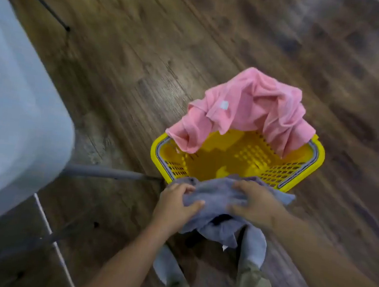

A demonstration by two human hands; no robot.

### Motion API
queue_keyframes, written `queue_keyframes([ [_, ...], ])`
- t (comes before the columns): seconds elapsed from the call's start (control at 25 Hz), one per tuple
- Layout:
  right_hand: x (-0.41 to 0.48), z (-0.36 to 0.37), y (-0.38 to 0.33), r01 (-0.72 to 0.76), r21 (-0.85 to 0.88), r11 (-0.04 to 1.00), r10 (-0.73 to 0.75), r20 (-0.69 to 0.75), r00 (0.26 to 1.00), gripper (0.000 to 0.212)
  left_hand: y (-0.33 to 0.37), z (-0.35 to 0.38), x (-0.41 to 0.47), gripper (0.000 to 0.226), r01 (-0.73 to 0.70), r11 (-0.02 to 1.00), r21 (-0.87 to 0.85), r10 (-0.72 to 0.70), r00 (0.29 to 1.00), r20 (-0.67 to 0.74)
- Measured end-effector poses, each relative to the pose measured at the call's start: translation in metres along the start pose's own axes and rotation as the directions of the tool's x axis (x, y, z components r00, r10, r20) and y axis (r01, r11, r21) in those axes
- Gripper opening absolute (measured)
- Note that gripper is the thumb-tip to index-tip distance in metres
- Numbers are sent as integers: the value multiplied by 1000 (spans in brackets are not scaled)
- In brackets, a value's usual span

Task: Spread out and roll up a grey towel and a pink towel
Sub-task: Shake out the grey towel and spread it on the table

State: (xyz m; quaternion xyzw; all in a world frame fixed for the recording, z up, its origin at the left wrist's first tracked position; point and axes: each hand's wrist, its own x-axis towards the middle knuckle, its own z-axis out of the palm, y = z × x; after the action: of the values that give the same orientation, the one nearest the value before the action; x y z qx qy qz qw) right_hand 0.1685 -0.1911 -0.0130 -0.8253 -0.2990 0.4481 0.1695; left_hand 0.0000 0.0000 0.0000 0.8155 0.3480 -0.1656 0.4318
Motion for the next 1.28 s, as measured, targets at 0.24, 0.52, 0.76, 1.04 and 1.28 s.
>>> queue_keyframes([
  [0.24,39,69,49,-35,-433,901,69,62,996,92,-47,48,38,80,-52,897,438,37,998,43],
  [0.52,22,35,34,-15,-203,979,-8,-112,994,18,-18,18,30,15,-121,912,391,136,991,-11],
  [0.76,-41,-71,-40,-32,113,993,59,-237,970,11,59,-48,-25,15,48,967,-251,-69,995,-77],
  [1.04,-140,-250,-204,169,560,811,-26,-255,967,26,225,-180,-97,22,-363,892,-268,227,875,-428],
  [1.28,-271,-398,-346,301,801,518,-313,-149,938,25,332,-230,-179,35,-550,830,92,520,704,-484],
])
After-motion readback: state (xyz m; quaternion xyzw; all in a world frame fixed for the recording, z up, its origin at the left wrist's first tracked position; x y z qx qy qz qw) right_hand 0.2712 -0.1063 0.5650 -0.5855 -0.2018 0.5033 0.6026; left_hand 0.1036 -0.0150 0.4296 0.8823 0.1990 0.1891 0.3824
